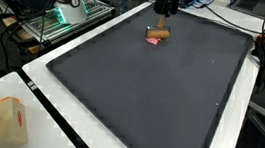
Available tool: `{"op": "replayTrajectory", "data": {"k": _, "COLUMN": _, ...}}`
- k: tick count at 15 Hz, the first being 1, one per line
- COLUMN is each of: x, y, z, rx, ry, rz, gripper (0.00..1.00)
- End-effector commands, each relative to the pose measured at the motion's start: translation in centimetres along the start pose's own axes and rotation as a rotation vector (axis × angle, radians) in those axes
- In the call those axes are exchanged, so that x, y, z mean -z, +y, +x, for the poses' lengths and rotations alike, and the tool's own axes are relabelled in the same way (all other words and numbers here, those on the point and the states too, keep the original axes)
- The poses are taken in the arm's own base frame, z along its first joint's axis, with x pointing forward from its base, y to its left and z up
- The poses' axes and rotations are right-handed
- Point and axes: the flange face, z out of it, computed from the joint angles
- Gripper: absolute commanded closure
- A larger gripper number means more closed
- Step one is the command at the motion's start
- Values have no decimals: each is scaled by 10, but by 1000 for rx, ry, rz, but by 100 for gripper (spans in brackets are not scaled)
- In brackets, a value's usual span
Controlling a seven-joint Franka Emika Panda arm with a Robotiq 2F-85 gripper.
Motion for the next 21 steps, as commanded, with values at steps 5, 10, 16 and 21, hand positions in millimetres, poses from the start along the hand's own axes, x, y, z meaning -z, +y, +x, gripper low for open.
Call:
{"op": "replayTrajectory", "data": {"k": 5, "x": 5, "y": -11, "z": 19, "rx": -60, "ry": 132, "rz": -84, "gripper": 76}}
{"op": "replayTrajectory", "data": {"k": 10, "x": 19, "y": -7, "z": 31, "rx": -109, "ry": 211, "rz": -146, "gripper": 76}}
{"op": "replayTrajectory", "data": {"k": 16, "x": 62, "y": 2, "z": 23, "rx": -213, "ry": 168, "rz": -210, "gripper": 76}}
{"op": "replayTrajectory", "data": {"k": 21, "x": 106, "y": -3, "z": 19, "rx": -315, "ry": 47, "rz": -172, "gripper": 76}}
